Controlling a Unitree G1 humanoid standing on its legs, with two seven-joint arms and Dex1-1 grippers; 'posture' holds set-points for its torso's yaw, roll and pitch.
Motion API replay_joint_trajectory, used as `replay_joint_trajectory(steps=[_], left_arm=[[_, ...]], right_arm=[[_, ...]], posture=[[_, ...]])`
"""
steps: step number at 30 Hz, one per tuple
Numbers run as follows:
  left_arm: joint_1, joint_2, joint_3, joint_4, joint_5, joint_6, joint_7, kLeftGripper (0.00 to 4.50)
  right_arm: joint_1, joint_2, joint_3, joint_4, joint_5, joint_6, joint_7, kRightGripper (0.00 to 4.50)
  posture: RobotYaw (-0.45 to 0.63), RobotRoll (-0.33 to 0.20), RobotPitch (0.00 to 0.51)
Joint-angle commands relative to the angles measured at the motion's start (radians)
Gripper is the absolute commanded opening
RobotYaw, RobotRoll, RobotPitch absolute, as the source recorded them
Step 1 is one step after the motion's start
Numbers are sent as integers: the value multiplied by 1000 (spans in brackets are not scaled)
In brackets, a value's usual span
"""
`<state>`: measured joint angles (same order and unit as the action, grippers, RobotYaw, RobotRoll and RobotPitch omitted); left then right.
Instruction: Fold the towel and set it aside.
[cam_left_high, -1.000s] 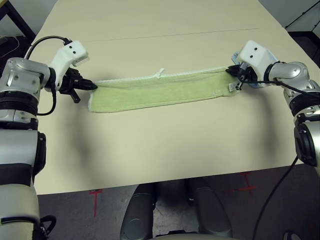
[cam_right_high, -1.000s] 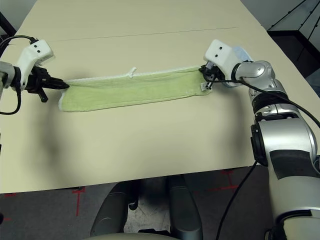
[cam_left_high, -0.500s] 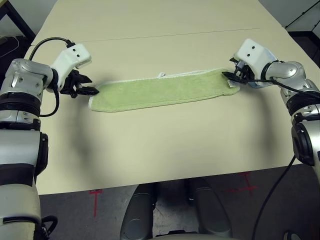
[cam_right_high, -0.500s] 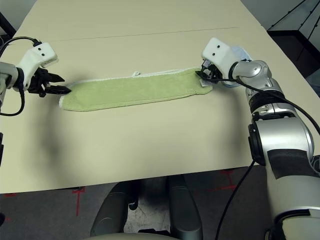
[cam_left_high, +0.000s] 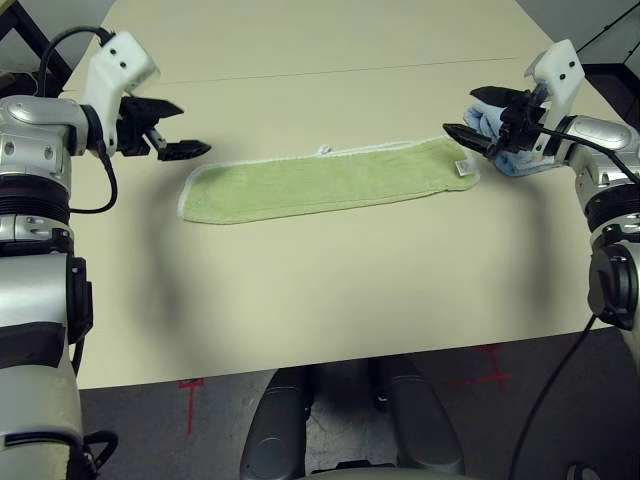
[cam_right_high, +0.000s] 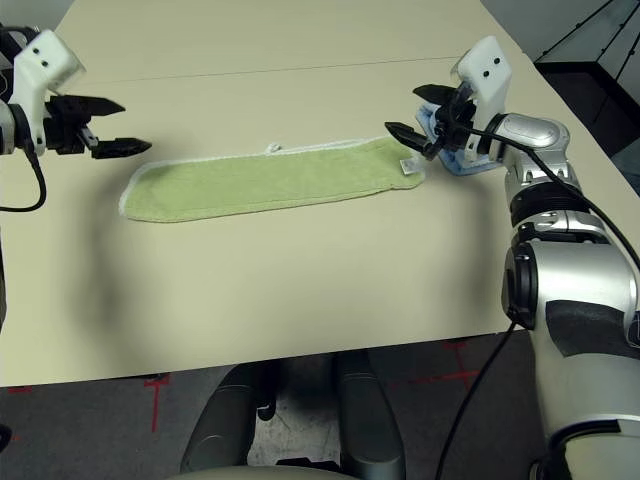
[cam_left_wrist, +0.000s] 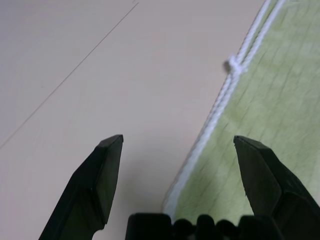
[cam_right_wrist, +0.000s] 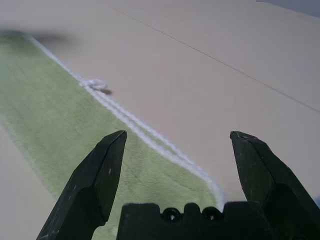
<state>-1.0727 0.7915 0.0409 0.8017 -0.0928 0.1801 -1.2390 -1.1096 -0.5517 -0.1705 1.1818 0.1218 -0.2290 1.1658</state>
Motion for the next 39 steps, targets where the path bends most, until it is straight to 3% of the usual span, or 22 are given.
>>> replay_joint_trajectory(steps=[1, 6, 12, 17, 21, 29, 39], left_arm=[[110, -33, 49, -141, -78, 87, 39, 4483], [240, -108, 120, -301, -165, 134, 138, 4483], [343, -167, 154, -380, -210, 89, 211, 4483], [446, -126, 90, -408, -189, 30, 109, 4483], [469, -84, 45, -409, -171, 19, 52, 4483], [473, -21, -4, -389, -157, -2, -32, 4483], [470, -21, -4, -388, -150, -5, -23, 4483]], right_arm=[[46, 11, -14, -46, 36, 43, 15, 4500], [79, 35, -29, -89, 78, 95, -13, 4500], [122, 53, -27, -142, 100, 121, -35, 4500], [146, 54, -17, -169, 101, 125, -36, 4500], [166, 40, -21, -196, 112, 148, -18, 4500], [255, -36, -101, -358, 267, 624, -33, 4500], [424, 5, -203, -661, 429, 899, -216, 4500]], posture=[[-2, 0, 204], [-6, 0, 202], [-2, 0, 202], [-1, 0, 205], [0, 0, 208], [-24, 0, 210], [-24, 0, 213]])
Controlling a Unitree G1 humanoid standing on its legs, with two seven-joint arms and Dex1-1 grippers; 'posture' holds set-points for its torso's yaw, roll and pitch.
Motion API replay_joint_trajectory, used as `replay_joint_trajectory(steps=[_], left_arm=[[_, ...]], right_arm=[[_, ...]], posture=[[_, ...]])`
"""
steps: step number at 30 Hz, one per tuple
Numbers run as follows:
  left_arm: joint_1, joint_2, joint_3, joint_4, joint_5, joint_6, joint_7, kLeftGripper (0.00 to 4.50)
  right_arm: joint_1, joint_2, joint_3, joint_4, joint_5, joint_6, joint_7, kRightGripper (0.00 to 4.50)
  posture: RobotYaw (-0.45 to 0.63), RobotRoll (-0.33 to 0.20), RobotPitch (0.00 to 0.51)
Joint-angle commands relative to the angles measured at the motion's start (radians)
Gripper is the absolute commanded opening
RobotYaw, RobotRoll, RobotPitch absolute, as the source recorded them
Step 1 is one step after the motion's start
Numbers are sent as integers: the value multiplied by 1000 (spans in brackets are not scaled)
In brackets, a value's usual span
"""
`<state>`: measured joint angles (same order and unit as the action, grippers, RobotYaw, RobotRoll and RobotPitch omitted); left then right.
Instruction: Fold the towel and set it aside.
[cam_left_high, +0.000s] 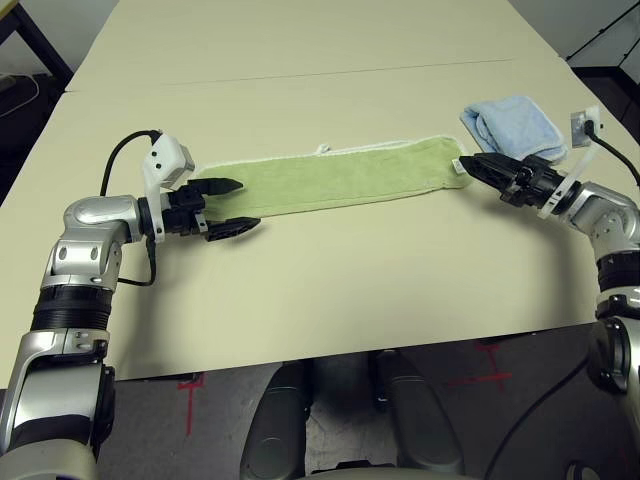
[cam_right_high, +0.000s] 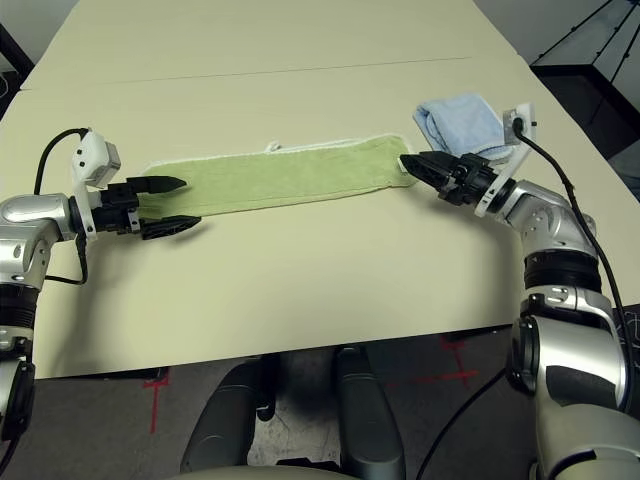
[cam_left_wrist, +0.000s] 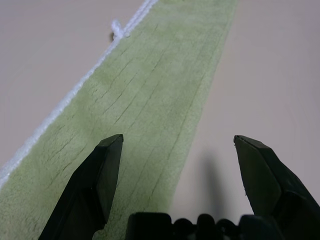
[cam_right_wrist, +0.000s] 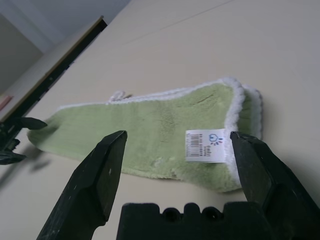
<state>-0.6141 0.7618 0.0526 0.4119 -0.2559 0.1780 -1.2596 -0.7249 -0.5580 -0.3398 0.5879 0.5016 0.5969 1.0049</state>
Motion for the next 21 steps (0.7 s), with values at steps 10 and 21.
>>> replay_joint_trajectory(steps=[10, 21], left_arm=[[43, -1, -27, -116, -21, 70, -2, 4483], [44, -14, -23, -128, -28, 92, 19, 4483]], right_arm=[[142, 26, -103, -211, 178, 265, -205, 4500], [174, 59, -98, -212, 205, 268, -276, 4500]], posture=[[-23, 0, 217], [-21, 0, 217]])
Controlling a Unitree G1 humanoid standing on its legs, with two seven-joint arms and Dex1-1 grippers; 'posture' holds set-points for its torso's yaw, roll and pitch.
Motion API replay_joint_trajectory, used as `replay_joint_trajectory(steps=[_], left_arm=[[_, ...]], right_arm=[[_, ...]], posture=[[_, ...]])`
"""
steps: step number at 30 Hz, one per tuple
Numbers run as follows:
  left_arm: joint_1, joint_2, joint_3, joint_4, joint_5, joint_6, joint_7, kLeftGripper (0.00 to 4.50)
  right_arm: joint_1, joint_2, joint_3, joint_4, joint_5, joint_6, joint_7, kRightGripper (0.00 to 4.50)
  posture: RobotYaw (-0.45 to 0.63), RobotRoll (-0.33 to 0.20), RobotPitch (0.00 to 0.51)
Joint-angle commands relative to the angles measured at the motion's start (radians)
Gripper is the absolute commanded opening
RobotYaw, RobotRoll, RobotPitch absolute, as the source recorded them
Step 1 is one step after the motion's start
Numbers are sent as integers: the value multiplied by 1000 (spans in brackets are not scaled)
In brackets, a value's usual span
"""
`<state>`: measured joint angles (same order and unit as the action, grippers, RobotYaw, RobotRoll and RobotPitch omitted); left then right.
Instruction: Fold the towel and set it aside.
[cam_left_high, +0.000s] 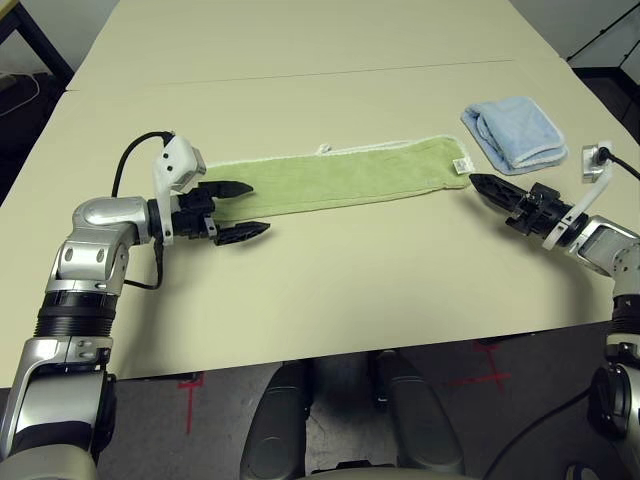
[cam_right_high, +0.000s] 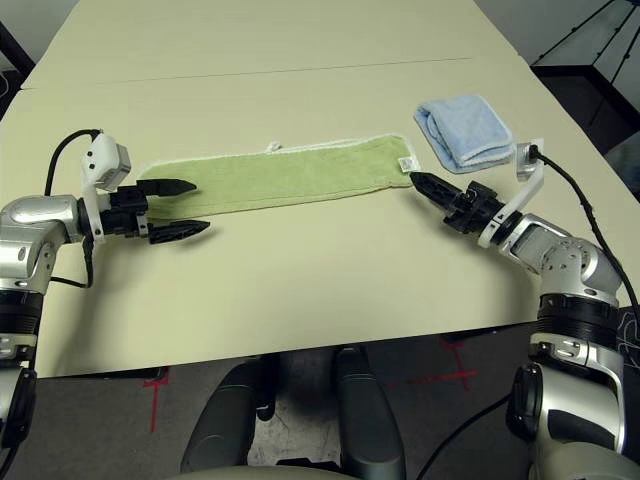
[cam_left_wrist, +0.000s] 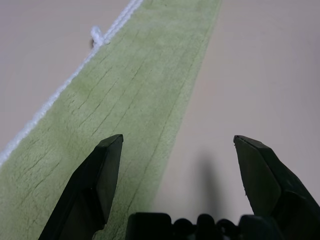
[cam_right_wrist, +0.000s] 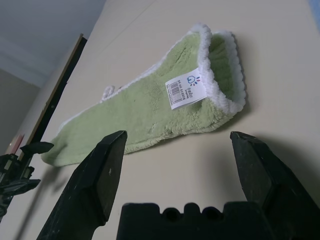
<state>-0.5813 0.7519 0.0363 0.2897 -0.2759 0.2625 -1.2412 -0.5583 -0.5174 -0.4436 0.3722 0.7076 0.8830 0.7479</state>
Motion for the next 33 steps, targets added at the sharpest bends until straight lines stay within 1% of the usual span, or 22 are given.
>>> replay_joint_trajectory(steps=[1, 7, 12, 18, 25, 28, 33], left_arm=[[10, -5, -7, -5, -8, 8, 1, 4483], [8, -7, -6, -7, -11, 13, 6, 4483], [16, -5, -2, -21, -14, 22, 9, 4483], [15, 3, 1, -14, -12, 19, 6, 4483], [17, 5, -2, -23, -14, 25, 2, 4483], [17, 5, -4, -23, -14, 27, 0, 4483], [13, 3, -7, -21, -14, 27, -3, 4483]], right_arm=[[1, 27, 9, 10, -4, -26, -24, 4500], [-55, 70, 17, 80, -29, -106, -55, 4500], [-96, 78, 6, 142, -35, -140, -86, 4500], [-97, 53, 2, 155, -18, -98, -84, 4500], [-39, 28, -42, 70, 48, 21, -115, 4500], [-34, 38, -64, 49, 65, 38, -154, 4500], [-76, 80, -79, 85, 60, -1, -230, 4500]], posture=[[-21, 0, 217], [-14, 0, 216], [-8, 0, 216], [-6, 0, 213], [-12, 0, 209], [-16, 0, 206], [-16, 0, 204]])
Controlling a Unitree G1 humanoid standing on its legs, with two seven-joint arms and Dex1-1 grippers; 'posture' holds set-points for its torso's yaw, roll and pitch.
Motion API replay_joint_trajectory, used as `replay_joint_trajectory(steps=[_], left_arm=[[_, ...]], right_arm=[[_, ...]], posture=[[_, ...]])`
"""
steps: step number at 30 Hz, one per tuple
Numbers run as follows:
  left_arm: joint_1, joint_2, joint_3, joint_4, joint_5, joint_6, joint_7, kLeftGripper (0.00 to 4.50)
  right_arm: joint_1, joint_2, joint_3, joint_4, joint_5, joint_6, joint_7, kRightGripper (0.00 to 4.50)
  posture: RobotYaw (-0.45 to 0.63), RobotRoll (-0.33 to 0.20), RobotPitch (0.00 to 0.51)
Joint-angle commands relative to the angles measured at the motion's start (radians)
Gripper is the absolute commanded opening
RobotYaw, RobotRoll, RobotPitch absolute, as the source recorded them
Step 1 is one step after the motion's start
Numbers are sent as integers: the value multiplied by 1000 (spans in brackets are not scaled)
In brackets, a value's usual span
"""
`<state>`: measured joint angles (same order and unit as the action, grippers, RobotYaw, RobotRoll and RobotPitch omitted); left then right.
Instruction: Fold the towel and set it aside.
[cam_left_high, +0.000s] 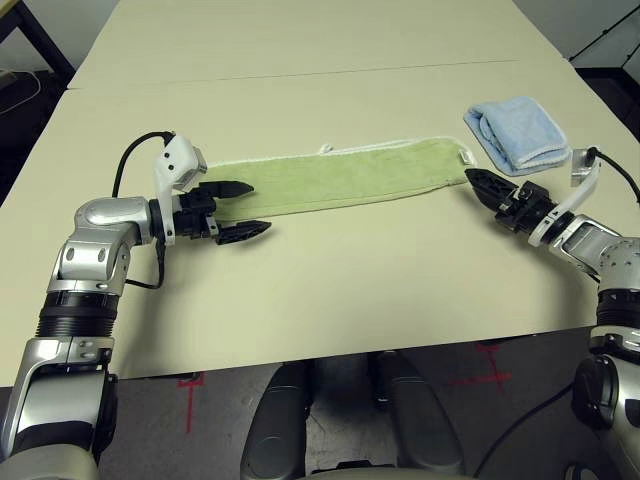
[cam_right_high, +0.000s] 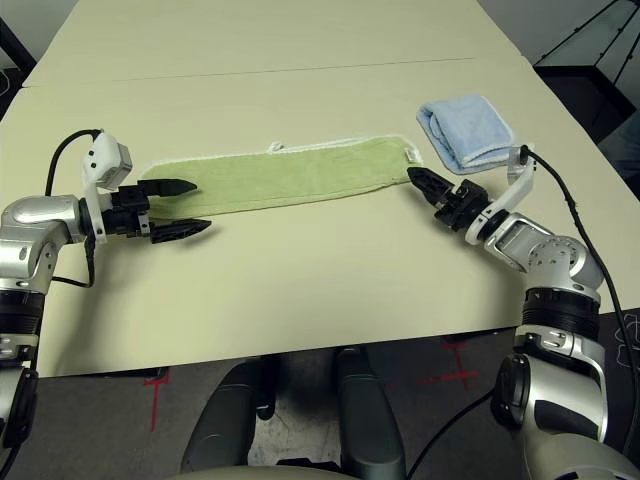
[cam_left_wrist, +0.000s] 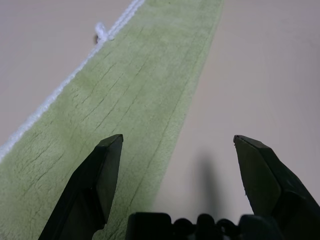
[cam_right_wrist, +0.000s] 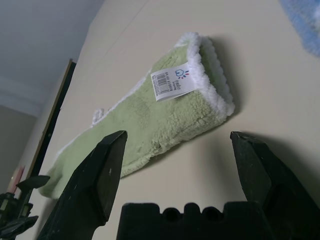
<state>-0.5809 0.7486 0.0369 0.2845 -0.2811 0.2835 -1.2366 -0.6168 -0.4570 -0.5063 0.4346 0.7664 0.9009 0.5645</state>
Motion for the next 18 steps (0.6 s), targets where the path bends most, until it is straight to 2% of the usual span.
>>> replay_joint_trajectory(steps=[1, 8, 15, 18], left_arm=[[11, 6, -8, -15, -8, 6, -8, 4483], [21, 21, -2, -40, -14, 25, -11, 4483], [31, 35, 2, -52, -18, 36, -10, 4483], [30, 37, 0, -51, -19, 38, -11, 4500]], right_arm=[[-29, 29, -18, 33, 0, -28, -60, 4500], [-90, 54, -6, 120, -32, -75, -119, 4500], [-105, 55, 7, 157, -50, -92, -137, 4500], [-103, 54, 13, 150, -50, -88, -138, 3858]], posture=[[-10, 0, 204], [4, 0, 206], [10, 0, 206], [8, 0, 206]])
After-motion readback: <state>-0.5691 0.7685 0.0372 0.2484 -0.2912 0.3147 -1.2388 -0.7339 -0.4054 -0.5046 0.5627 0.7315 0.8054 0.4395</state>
